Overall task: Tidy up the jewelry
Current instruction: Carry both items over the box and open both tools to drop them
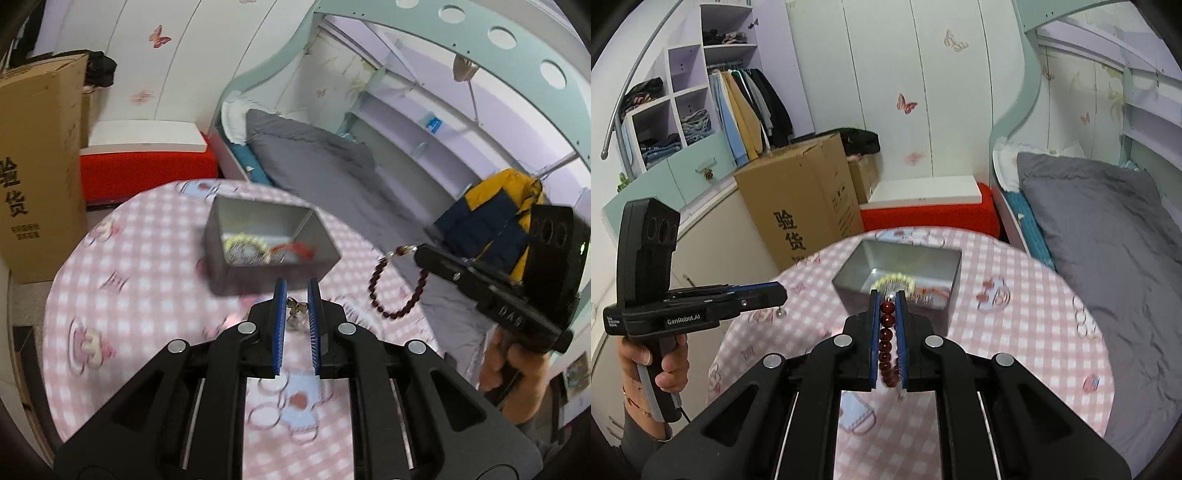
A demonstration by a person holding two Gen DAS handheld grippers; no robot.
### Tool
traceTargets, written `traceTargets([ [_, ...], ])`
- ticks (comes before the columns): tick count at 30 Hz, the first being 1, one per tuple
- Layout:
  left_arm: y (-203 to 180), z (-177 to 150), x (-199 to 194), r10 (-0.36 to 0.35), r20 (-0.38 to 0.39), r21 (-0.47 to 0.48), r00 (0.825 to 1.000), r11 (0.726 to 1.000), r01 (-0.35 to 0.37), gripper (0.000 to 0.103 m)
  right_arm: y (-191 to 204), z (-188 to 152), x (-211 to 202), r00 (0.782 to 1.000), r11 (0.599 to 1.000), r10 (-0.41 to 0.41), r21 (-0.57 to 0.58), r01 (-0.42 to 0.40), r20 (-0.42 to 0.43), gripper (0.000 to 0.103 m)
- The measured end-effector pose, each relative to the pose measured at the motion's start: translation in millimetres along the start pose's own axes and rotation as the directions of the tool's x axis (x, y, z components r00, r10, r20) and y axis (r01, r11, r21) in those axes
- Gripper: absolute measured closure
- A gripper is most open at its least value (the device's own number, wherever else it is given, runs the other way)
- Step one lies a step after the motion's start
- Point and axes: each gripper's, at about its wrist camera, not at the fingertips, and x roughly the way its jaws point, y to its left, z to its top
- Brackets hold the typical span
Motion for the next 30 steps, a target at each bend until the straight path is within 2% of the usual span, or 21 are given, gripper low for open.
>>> traceTargets([
  [7, 4, 37, 39, 0.036, -0.039, -0.014, 0.999, 0.999, -0.037, 0.091, -8, 26, 18, 0.999, 1.0, -0.015, 0.007, 0.015, 0.04, 0.097],
  [14, 12, 53, 76, 0.084, -0.09, 0.004, 0.992, 0.996, -0.084, 0.091, -15, 34, 54, 1.0, 1.0, -0.019, 0.012, 0.019, 0.021, 0.097],
  [22, 21, 49, 111, 0.134, -0.164, 0.023, 0.977, 0.991, -0.133, 0.091, -28, 22, 89, 0.999, 0.999, -0.011, 0.041, 0.013, -0.041, 0.097],
  [30, 26, 46, 120, 0.153, -0.197, 0.011, 0.968, 0.988, -0.154, 0.09, -33, 18, 98, 0.997, 0.998, -0.007, 0.059, 0.011, -0.072, 0.097],
])
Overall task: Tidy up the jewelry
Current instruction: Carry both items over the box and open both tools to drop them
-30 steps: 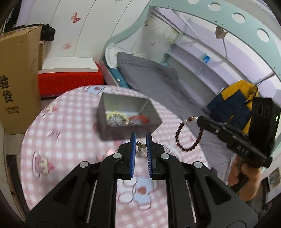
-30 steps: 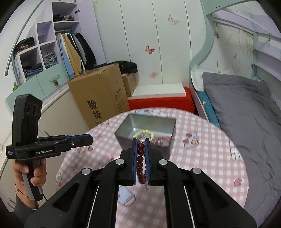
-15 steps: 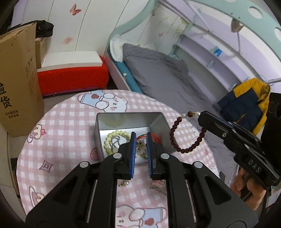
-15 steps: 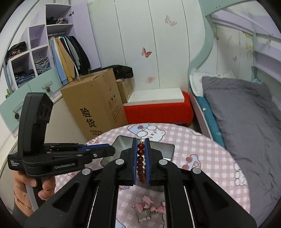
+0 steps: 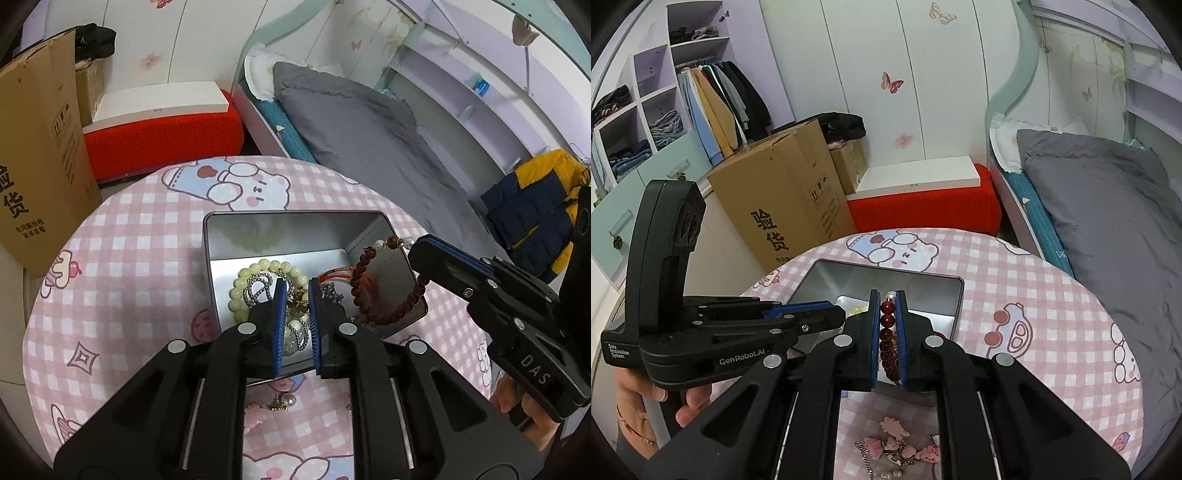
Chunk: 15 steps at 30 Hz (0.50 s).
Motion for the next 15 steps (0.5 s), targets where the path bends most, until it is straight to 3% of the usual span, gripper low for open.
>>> traceTargets([
  [4, -4, -2, 0, -0.007, -0.005, 0.02, 1.0, 1.0, 0.008, 0.089, -3, -3, 3, 1.0, 1.0, -0.003, 0.008, 0.003, -0.011, 0.097],
  [7, -6, -4, -1, 0.002, 0.005, 0.026, 1.0, 1.0, -0.002, 0.068, -5, -5, 2, 1.0, 1.0, -0.007, 0.018, 0.008, -0.015, 0.097],
  [8, -8, -5, -5, -0.01, 0.02, 0.032, 1.0, 0.999, 0.009, 0.054, -5, -5, 3, 1.0, 1.0, -0.006, 0.022, 0.006, -0.017, 0.097],
  [9, -10, -5, -7, -0.022, 0.03, 0.033, 0.999, 0.999, 0.021, 0.05, -6, -5, 2, 1.0, 1.0, -0.007, 0.025, 0.007, -0.018, 0.097],
  [12, -15, -6, -12, 0.013, 0.037, 0.053, 0.999, 0.998, -0.015, 0.05, -8, -6, 1, 1.0, 0.999, -0.005, 0.035, 0.005, -0.021, 0.096],
  [15, -17, -8, -19, -0.002, 0.045, 0.055, 0.999, 0.998, -0.001, 0.049, -8, -7, -6, 1.0, 0.999, -0.003, 0.046, 0.003, -0.006, 0.094],
])
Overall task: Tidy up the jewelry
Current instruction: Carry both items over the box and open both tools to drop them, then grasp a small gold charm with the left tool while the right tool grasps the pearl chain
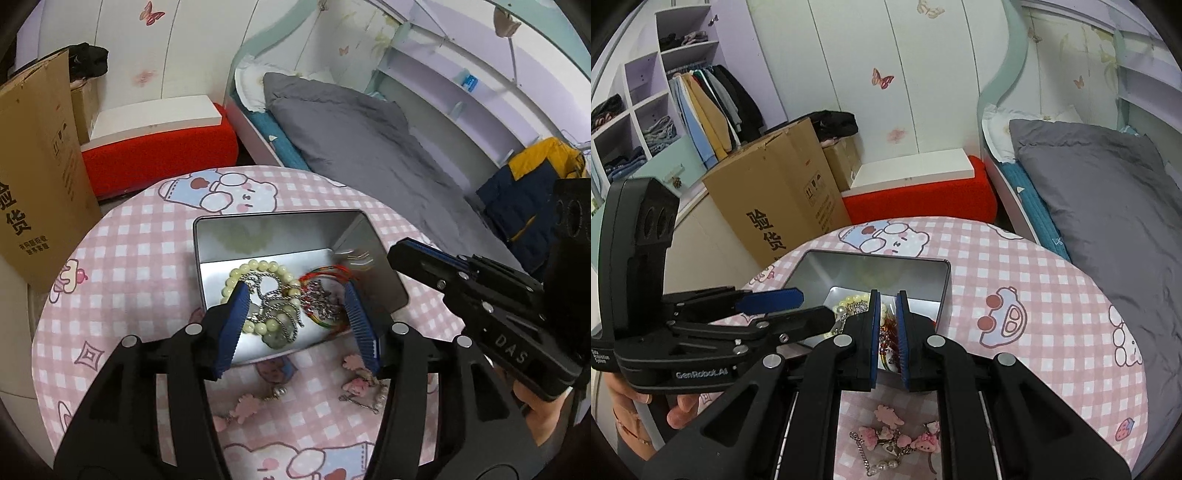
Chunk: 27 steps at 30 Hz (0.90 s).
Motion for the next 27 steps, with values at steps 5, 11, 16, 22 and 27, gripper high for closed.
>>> traceTargets([
  [5, -6, -5, -24, -0.004, 0.042, 0.019, 0.999, 1.0, 0.003, 0.049, 2, 2, -19, 1.0, 1.0, 0.002, 0.001, -0.002, 0.025, 0.094],
  [11, -5, -23, -58, 0.055, 0.115, 0.046, 0.992, 0.997, -0.061, 0.048, 8, -5, -50, 0.998, 1.0, -0.002, -0.023, 0.004, 0.06, 0.094],
  [16, 3, -47, -68, 0.127, 0.128, 0.067, 0.984, 0.988, -0.136, 0.046, 9, -26, -67, 0.998, 0.999, -0.015, -0.034, 0.017, 0.062, 0.09],
  [22, 14, -76, -53, 0.179, 0.077, 0.088, 0.981, 0.979, -0.186, 0.046, 7, -58, -65, 0.999, 0.999, -0.041, -0.026, 0.042, 0.023, 0.083],
  [27, 18, -94, -34, 0.211, 0.028, 0.104, 0.977, 0.972, -0.212, 0.046, 2, -86, -51, 0.998, 0.998, -0.06, -0.008, 0.059, -0.034, 0.081],
])
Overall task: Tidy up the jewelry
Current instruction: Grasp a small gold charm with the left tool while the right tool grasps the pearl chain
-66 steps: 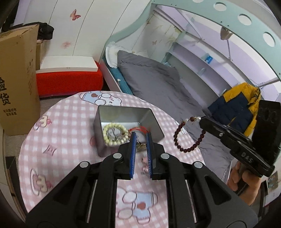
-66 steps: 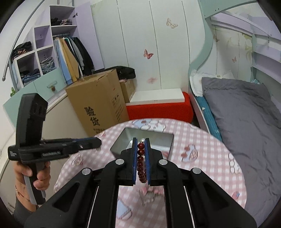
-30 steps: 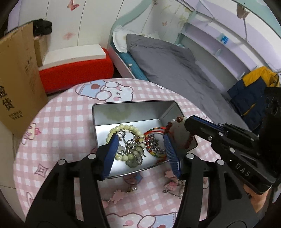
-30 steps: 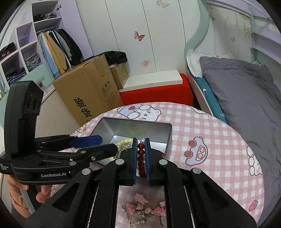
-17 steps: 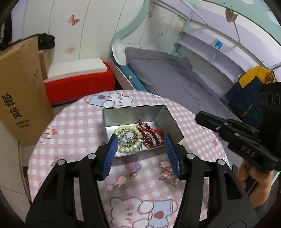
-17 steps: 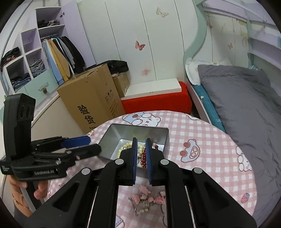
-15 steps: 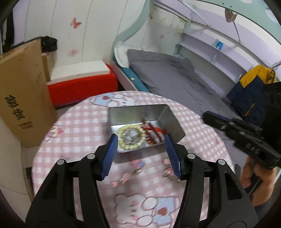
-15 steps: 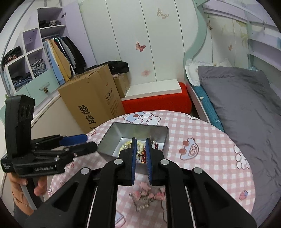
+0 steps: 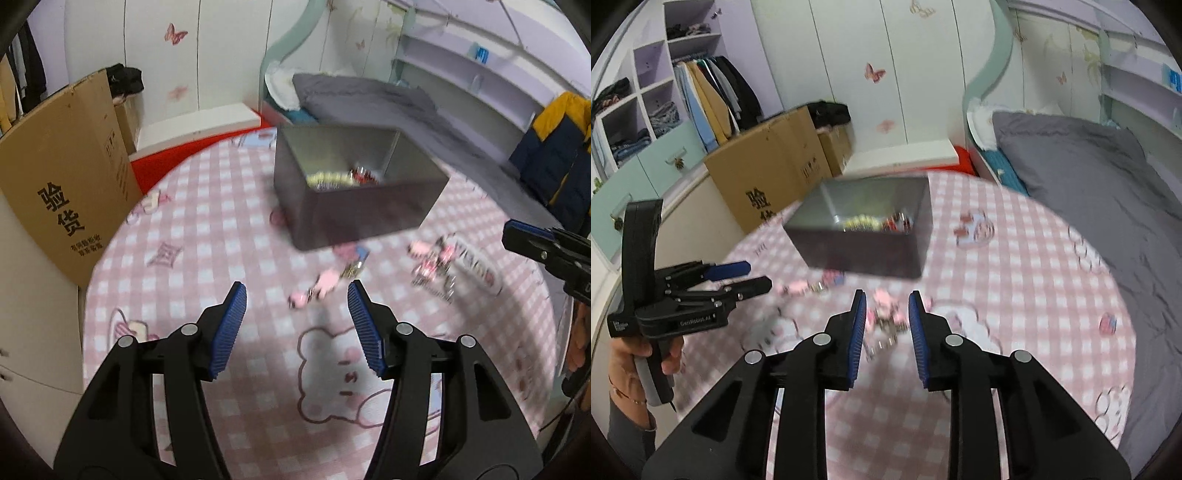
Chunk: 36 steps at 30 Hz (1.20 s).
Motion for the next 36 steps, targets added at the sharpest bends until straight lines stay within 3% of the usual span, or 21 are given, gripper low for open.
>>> traceTargets([
  [7, -4, -7, 22, 0.013, -0.032, 0.033, 0.999, 0.999, -0.012, 0.046, -3, -26, 17, 0.998, 1.0, -0.014, 0.011, 0.015, -0.063, 0.081],
  [15, -14, -3, 32, 0.027, -0.027, 0.074, 0.999, 0.997, -0.025, 0.047, -1, -32, 25, 0.997, 1.0, -0.013, 0.008, 0.014, -0.077, 0.079],
  [17, -17, -2, 35, 0.049, -0.025, 0.086, 0.998, 0.995, -0.047, 0.054, -1, -33, 27, 0.997, 1.0, -0.014, 0.003, 0.014, -0.082, 0.077],
  [21, -22, -1, 35, 0.065, -0.021, 0.112, 0.998, 0.992, -0.062, 0.082, 3, -32, 32, 0.996, 1.0, -0.021, -0.011, 0.02, -0.09, 0.074],
  [26, -26, 0, 33, 0.063, -0.02, 0.113, 0.998, 0.992, -0.06, 0.084, 10, -32, 39, 0.994, 0.999, -0.026, -0.034, 0.022, -0.104, 0.07],
  [29, -28, 2, 26, 0.025, -0.015, 0.098, 1.0, 0.995, -0.024, 0.094, 13, -30, 46, 0.993, 0.999, -0.028, -0.041, 0.024, -0.116, 0.068],
  [32, -29, 3, 20, 0.019, -0.011, 0.102, 1.0, 0.995, -0.017, 0.096, 16, -26, 52, 0.993, 0.999, -0.033, -0.034, 0.029, -0.116, 0.067],
  [36, -32, 2, 17, 0.015, -0.012, 0.105, 1.0, 0.994, -0.013, 0.096, 20, -23, 58, 0.99, 0.995, -0.084, -0.066, 0.077, -0.116, 0.073],
])
